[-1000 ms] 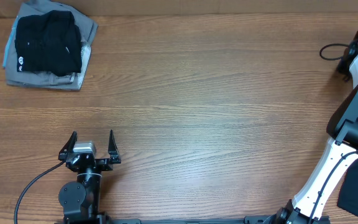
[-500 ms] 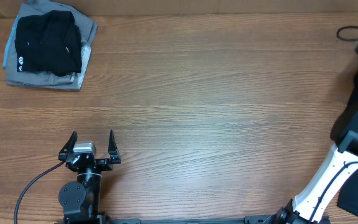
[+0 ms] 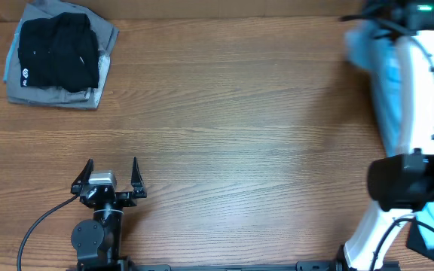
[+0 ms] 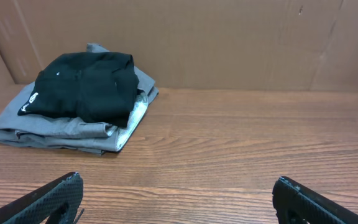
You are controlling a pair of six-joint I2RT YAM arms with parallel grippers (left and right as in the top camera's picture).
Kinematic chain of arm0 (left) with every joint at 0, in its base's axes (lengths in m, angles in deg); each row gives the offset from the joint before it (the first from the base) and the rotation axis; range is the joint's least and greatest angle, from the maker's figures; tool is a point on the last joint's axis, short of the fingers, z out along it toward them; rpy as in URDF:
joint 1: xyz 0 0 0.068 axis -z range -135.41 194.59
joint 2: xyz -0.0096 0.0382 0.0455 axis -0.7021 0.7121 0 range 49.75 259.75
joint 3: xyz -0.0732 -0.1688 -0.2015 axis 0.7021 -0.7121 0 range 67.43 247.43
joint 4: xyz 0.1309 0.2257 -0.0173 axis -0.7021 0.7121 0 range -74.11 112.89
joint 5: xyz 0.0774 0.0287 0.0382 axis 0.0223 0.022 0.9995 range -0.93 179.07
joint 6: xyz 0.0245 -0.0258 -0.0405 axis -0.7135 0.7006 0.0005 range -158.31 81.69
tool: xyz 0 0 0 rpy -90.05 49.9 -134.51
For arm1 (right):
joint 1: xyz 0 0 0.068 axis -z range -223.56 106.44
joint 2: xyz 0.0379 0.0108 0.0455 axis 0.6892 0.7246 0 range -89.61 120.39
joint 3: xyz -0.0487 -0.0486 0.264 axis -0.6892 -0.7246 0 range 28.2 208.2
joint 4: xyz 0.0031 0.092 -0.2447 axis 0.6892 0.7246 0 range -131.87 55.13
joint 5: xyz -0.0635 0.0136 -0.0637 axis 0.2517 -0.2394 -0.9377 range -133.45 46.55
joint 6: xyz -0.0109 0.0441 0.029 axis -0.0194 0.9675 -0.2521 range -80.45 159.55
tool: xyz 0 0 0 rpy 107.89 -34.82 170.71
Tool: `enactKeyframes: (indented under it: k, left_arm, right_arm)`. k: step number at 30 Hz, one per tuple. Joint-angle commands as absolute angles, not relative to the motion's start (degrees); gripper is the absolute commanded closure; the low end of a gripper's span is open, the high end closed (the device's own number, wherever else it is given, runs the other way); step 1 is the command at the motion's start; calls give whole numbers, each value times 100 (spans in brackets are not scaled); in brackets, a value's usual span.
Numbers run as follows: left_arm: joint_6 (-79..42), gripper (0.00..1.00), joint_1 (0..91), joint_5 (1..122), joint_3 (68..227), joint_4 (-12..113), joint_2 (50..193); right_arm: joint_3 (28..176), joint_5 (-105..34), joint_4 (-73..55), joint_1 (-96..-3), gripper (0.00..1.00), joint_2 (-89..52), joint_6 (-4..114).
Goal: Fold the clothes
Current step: 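Drag the light-blue T-shirt leftward and lay it across the table center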
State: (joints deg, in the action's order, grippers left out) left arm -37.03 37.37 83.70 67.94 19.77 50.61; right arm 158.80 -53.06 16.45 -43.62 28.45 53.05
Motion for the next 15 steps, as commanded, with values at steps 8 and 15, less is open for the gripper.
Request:
enactKeyframes:
  k: [8, 15]
  left_arm:
    - [-3795, 0, 3746, 8395, 6770, 1990, 5000]
    - [-3795, 0, 3746, 8395, 6770, 1990, 5000]
  right_arm:
    - [16038, -2984, 976, -7398, 82, 3348, 6489]
    - [16062, -3400, 941, -8794, 38, 3503, 6323]
